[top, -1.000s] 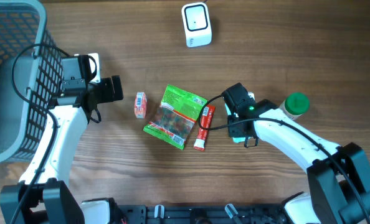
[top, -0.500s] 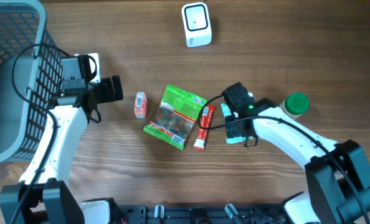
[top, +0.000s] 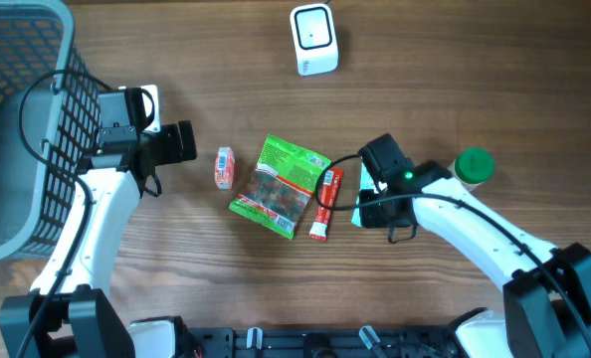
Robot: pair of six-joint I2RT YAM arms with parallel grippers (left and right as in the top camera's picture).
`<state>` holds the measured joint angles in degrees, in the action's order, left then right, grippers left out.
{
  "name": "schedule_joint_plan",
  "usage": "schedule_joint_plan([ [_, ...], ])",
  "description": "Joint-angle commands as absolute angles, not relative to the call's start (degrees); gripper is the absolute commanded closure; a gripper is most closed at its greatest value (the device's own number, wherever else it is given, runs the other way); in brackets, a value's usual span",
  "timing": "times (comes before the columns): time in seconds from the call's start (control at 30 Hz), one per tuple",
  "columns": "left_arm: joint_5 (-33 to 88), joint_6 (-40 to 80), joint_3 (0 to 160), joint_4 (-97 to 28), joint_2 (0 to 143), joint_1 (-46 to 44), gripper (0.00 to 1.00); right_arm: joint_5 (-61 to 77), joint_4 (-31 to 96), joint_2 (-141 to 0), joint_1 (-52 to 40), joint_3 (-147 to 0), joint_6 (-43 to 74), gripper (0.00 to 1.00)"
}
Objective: Scan the item barcode
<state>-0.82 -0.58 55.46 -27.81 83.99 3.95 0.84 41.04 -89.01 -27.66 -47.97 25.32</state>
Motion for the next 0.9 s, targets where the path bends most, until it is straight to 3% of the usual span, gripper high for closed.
schedule_joint_plan([
  [0.0, -1.1, -0.9, 56.3, -27.7, 83.2, 4.3, 0.0, 0.4, 37.0, -88.9, -27.8, -44.2, 27.2, 0.66],
  [0.27, -1.1, -0.9, 56.3, -27.7, 83.2, 4.3, 0.0, -12.9, 36.8, -88.9, -27.8, -42.7, 27.0, 0.58],
  [0.57, -1.1, -0.9, 56.3, -27.7, 83.2, 4.3, 0.0, -6.8, 42.4, -88.8, -27.8, -50.2, 25.4, 0.54],
  [0.87, -1.1, -0.9, 56.3, -27.7, 83.2, 4.3, 0.0, -3.2, 40.9, -88.9, -27.8, -49.6, 27.6, 0.71],
])
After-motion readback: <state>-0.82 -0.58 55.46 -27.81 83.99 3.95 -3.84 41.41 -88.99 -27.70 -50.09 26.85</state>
